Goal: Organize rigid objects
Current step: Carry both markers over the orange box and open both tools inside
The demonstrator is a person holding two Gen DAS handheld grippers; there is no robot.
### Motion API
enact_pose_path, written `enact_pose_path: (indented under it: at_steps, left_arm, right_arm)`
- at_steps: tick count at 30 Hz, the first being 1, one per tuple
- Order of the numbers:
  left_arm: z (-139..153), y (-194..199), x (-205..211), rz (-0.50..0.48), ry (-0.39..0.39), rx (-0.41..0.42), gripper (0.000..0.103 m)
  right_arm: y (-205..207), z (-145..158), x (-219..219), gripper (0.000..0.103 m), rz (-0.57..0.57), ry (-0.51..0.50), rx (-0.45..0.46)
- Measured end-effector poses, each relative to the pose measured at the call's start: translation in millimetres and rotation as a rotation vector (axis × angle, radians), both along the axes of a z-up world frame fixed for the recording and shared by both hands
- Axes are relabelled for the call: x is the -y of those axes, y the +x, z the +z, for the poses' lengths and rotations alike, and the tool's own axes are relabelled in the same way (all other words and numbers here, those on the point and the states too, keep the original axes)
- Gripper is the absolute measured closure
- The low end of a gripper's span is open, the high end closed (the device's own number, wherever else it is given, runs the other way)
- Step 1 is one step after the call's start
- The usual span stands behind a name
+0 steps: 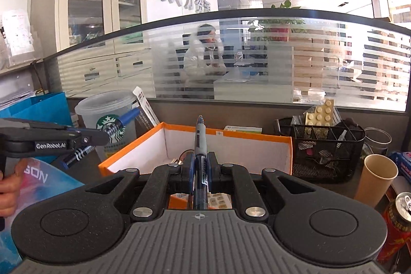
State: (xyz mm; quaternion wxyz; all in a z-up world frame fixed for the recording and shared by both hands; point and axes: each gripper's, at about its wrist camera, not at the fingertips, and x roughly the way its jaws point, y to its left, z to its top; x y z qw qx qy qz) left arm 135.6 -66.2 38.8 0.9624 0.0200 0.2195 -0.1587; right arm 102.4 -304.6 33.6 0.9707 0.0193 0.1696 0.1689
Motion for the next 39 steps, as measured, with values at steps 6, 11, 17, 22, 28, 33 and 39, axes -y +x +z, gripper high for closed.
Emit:
enact_pose_path:
  at_steps: [6, 11, 17, 22, 28, 33, 39]
  left_arm:
    - [-13.1, 28.5, 7.9, 0.027, 0.017, -0.033, 0.092]
    - [-21.0, 43.9, 10.3, 0.025, 0.016, -0.06, 0.093]
    - [-32.7, 57.3, 3.3, 0.043, 0.002, -0.095, 0.093]
    - [-43.6, 66.0, 3.1, 0.044, -0.003, -0.132, 0.093]
    - [-48.4, 71.4, 1.9, 0.041, -0.009, -0.145, 0.092]
    - [-49.2, 70.1, 1.7, 0.034, -0.01, -0.148, 0.092]
    - [-49.1, 68.9, 3.8, 0.025, -0.003, -0.144, 0.092]
  right_arm:
    - [24.1, -4.7, 3.2, 0.094, -0.015, 0.012, -0.029]
    - [40.0, -10.2, 2.4, 0.094, -0.018, 0.01, -0.05]
    - [57.9, -21.8, -2.4, 0.094, -0.007, 0.003, -0.091]
    - [78.9, -36.5, -9.4, 0.094, 0.002, -0.03, -0.147]
    - [101.8, -42.2, -22.5, 0.094, 0.031, -0.114, -0.198]
    - [122.3, -52.3, -31.7, 0.094, 0.048, -0.189, -0.265]
    - [137.2, -65.8, -45.2, 0.094, 0.074, -0.277, -0.345]
